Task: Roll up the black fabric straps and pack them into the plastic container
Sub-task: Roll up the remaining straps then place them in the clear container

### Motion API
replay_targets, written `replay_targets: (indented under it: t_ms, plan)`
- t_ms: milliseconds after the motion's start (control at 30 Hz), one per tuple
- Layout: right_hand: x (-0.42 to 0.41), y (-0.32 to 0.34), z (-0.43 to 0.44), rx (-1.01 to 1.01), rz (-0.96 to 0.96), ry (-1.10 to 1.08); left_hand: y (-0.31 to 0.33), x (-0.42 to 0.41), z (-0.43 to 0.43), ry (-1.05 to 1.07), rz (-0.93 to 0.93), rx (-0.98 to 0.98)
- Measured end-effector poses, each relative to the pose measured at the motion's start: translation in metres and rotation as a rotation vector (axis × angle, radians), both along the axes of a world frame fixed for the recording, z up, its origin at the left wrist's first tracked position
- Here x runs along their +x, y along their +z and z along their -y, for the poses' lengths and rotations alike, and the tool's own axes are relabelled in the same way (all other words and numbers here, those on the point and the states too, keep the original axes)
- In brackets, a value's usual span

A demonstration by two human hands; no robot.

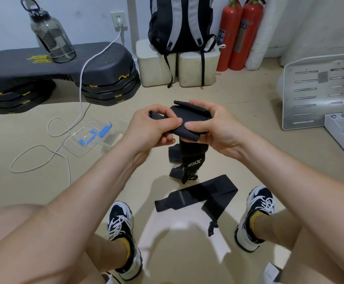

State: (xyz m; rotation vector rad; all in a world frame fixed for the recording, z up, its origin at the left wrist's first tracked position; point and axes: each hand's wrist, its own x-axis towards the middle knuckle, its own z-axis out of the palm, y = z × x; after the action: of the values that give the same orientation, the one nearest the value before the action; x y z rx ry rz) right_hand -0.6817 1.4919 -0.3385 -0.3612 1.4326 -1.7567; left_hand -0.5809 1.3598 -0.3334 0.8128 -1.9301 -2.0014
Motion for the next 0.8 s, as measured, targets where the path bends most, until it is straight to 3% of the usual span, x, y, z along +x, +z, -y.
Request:
replay_targets:
  t_ms: [233, 367, 534, 801]
  plan:
    - [-0.006, 0.009, -0.003, -0.057, 0.119, -0.044, 0.0, 0.009, 0.013, -0.233, -0.12, 0.21]
    - [-0.001, 0.009, -0.002, -0.067, 0.158, -0.052, -0.005, 0.005, 0.007, -0.133, -0.164, 0.173]
    - [0.0, 0.003, 0.002, -0.021, 0.023, -0.092, -0.01, 0.0, -0.003, -0.021, -0.233, 0.25]
    - [0.002, 0.003, 0.005, -0.041, -0.054, -0.147, -0.009, -0.004, -0.008, 0.161, -0.183, 0.258]
